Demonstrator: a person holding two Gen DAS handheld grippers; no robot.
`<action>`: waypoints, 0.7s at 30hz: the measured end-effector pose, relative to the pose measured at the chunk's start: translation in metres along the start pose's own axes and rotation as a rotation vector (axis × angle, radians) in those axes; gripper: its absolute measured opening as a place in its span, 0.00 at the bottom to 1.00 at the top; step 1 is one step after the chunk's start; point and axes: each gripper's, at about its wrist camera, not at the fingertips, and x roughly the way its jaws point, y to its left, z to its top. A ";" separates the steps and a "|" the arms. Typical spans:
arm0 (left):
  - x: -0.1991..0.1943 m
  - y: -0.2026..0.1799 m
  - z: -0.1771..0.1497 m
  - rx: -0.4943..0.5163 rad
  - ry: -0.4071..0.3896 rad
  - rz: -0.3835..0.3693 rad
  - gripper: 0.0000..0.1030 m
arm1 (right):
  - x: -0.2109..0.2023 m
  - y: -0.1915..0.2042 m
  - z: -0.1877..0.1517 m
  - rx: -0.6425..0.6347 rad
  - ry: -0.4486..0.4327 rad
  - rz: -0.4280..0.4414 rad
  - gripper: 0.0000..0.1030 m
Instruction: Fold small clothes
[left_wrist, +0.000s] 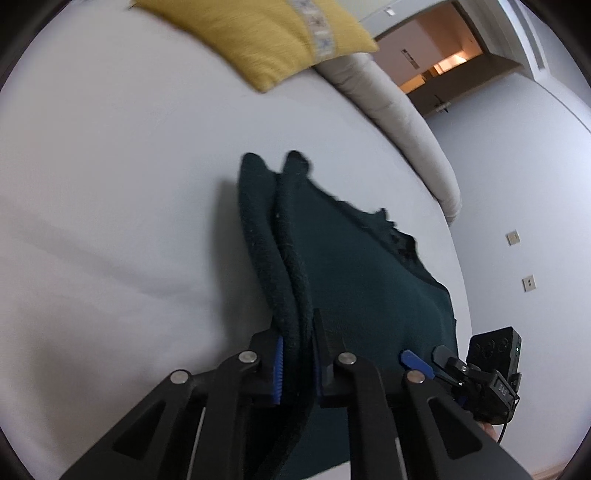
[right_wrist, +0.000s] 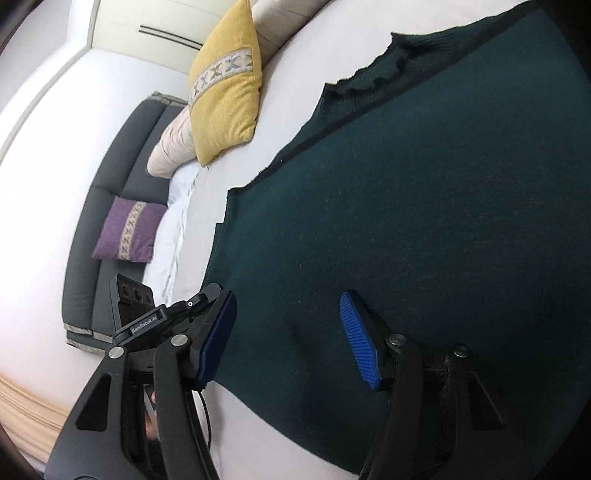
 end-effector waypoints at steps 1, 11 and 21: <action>-0.002 -0.014 0.000 0.018 -0.002 -0.001 0.12 | -0.003 -0.001 0.002 0.003 -0.006 -0.002 0.55; 0.069 -0.158 -0.031 0.176 0.067 -0.123 0.12 | -0.067 -0.057 0.041 0.185 -0.109 0.108 0.57; 0.069 -0.171 -0.059 0.144 0.118 -0.301 0.39 | -0.055 -0.086 0.055 0.242 -0.046 0.168 0.56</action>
